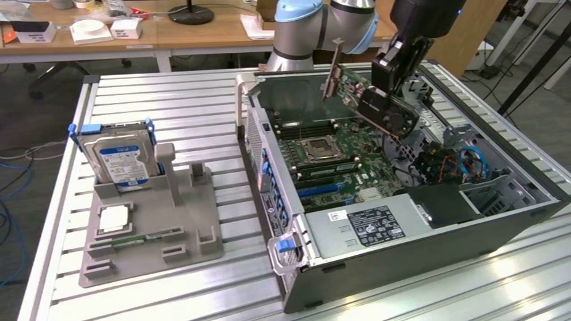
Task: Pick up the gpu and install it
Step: 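Insert the gpu into the slot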
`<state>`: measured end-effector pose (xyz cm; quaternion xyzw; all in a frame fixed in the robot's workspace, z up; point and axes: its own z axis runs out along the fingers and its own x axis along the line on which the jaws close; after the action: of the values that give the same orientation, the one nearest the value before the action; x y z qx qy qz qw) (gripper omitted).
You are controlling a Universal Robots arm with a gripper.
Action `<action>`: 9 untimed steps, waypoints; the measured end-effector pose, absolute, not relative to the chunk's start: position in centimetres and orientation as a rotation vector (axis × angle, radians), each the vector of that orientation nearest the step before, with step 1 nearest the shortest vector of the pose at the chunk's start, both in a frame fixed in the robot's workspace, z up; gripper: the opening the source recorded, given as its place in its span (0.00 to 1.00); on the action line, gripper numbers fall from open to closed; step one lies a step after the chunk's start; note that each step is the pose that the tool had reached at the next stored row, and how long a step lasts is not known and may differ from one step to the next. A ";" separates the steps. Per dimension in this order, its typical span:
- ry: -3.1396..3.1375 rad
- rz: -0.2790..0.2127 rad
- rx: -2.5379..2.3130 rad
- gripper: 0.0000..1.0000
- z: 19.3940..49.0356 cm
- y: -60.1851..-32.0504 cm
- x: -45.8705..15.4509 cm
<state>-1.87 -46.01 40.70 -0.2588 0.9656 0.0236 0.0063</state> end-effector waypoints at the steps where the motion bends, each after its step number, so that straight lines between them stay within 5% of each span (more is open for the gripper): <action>1: 3.017 0.074 -0.827 0.26 40.7 -46.0 -1.9; 9: 2.966 0.075 -1.003 0.26 40.7 -46.0 -1.9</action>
<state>-1.87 -46.01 40.70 -0.3202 0.9470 0.0238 0.0048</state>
